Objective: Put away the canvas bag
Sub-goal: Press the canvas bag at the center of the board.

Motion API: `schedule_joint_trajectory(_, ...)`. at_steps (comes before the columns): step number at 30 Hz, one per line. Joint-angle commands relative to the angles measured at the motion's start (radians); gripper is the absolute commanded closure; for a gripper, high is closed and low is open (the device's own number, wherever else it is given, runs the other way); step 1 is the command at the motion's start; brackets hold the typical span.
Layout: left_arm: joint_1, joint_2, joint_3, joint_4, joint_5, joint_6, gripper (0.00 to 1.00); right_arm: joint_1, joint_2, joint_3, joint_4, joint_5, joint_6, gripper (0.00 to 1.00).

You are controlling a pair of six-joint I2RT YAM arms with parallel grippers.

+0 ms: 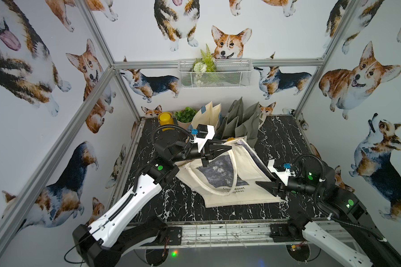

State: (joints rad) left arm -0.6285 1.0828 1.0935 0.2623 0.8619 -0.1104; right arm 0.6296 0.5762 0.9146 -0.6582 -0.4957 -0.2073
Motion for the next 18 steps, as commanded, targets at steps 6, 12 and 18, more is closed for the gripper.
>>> schedule_joint_trajectory(6,0.025,-0.022,0.043,-0.013,-0.031,0.064,0.96,0.001,0.004,-0.001,-0.003,0.009,0.044,1.00)
schedule_joint_trajectory(12,0.015,-0.083,0.094,-0.332,-0.205,0.309,0.49,0.002,-0.003,0.040,-0.060,0.035,0.144,1.00)
schedule_joint_trajectory(18,-0.045,-0.131,0.124,-0.464,-0.379,0.440,0.39,0.001,-0.058,0.086,-0.072,0.091,0.362,1.00)
